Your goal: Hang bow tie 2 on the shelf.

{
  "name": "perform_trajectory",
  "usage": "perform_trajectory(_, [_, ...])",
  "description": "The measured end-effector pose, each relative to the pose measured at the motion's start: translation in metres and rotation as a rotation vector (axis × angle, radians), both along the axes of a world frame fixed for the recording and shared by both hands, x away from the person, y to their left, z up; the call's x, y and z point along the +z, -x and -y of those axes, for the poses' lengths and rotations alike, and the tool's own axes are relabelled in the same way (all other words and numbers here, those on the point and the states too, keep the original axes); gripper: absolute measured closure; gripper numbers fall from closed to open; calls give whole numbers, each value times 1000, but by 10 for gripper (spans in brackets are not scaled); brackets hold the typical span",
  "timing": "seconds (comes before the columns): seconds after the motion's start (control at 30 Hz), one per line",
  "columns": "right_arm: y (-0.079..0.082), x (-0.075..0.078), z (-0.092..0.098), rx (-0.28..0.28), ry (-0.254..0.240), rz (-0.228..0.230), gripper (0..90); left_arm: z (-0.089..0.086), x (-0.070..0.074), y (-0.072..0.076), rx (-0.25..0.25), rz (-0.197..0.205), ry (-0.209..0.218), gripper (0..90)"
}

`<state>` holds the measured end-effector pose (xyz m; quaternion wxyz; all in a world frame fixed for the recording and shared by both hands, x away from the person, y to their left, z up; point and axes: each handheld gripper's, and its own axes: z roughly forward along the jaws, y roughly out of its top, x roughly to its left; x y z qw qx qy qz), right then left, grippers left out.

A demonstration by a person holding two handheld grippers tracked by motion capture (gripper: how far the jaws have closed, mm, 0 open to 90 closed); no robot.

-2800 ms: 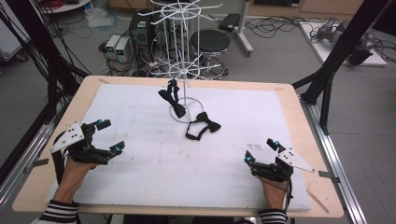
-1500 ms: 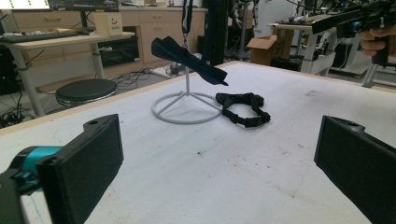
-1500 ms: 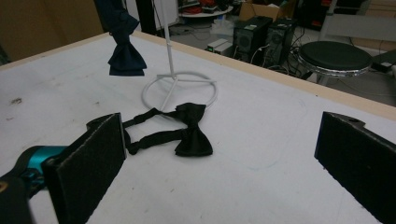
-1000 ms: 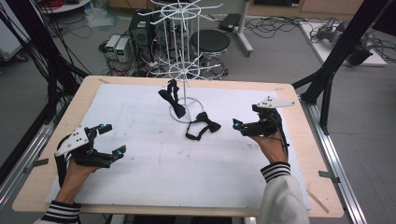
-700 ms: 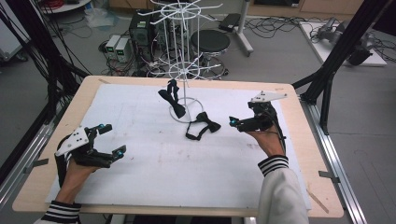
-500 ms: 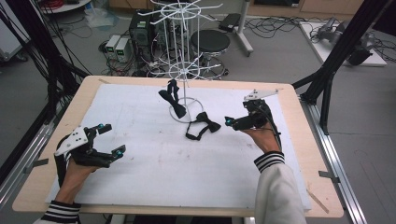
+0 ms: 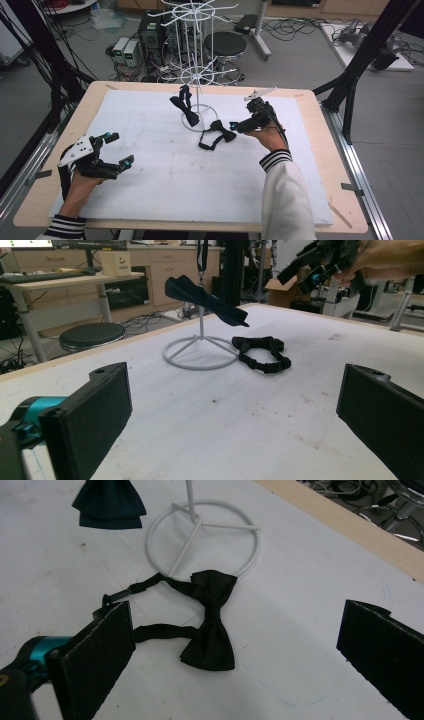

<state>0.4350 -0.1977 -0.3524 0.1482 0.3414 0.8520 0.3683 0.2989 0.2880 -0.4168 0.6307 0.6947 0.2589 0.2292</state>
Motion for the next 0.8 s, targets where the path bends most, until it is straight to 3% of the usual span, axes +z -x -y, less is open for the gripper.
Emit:
perform_trajectory(0.53, [-26, -20, -23, 15, 89, -76, 12, -1, -1, -1, -2, -5, 3, 17])
perform_trajectory(0.63, [-32, -20, -29, 13, 76, -79, 12, -1, -1, -1, 1, -5, 5, 17])
perform_trajectory(0.8, [-39, -23, -34, 6, 96, -89, 12, -2, -1, -1, 3, -5, 6, 17])
